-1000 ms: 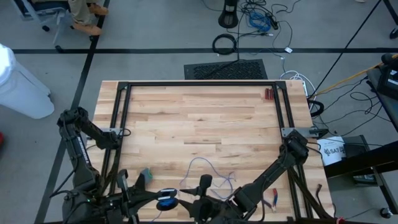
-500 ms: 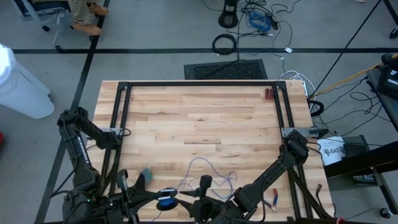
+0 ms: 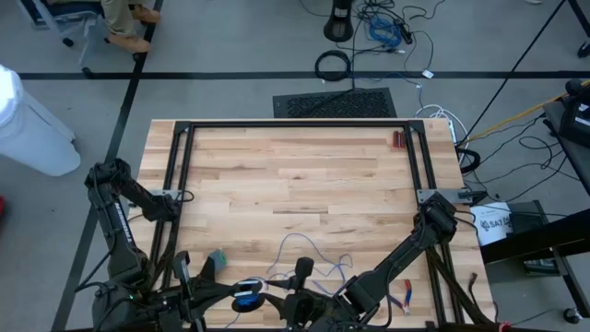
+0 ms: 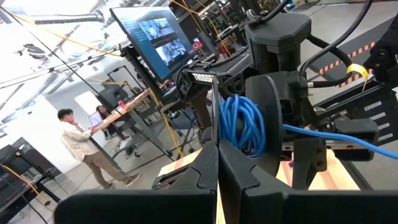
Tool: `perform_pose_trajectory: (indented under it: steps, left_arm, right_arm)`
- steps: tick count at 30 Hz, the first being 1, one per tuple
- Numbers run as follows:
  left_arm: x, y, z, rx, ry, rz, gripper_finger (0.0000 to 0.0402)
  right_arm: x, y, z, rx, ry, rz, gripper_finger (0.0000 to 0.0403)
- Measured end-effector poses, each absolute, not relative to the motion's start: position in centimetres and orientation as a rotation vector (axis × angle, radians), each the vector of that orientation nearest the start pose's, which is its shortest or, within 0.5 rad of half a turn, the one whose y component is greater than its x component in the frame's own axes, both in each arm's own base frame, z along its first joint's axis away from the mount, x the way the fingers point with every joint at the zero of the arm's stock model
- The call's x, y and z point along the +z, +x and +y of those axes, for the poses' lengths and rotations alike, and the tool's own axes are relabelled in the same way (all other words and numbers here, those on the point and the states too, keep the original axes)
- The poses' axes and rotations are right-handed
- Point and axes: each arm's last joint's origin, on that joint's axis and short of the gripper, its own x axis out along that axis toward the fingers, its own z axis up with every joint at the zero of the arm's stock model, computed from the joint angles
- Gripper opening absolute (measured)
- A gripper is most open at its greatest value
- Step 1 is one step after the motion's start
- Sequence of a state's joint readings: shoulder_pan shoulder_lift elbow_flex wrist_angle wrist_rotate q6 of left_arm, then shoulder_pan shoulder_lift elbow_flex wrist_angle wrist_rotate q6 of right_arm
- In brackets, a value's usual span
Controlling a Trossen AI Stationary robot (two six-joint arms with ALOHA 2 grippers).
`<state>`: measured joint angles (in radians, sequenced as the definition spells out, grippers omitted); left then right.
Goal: Coil cords
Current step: Uncoil the blue wire from the black spool
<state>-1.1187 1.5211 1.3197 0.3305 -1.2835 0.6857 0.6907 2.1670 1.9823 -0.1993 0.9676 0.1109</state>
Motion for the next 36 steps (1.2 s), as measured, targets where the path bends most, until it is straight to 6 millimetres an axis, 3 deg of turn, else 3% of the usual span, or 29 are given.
perform_pose_trajectory:
  steps: [6, 13, 20, 27, 36]
  left_arm:
    - [38.7, 17.1, -28.9, 0.172, 0.564, 0.011, 0.0001]
    - [38.7, 17.1, -28.9, 0.173, 0.564, 0.011, 0.0001]
    - [38.7, 17.5, -28.6, 0.185, 0.561, 0.015, 0.0001]
    - [37.8, 19.4, -28.3, 0.234, 0.588, 0.043, 0.0001]
    - [36.5, 20.3, -27.6, 0.363, 0.663, 0.134, 0.0001]
  right_arm:
    - [30.4, 40.0, 29.8, -0.288, -0.174, 0.244, 0.0098]
    - [30.2, 40.1, 29.9, -0.262, -0.174, 0.253, 0.0007]
    - [30.2, 40.1, 29.9, -0.255, -0.137, 0.250, 0.0002]
    - [30.8, 40.3, 30.4, -0.184, -0.086, 0.206, 0.0001]
    - [32.0, 38.9, 32.4, -0.099, -0.119, 0.146, 0.0000]
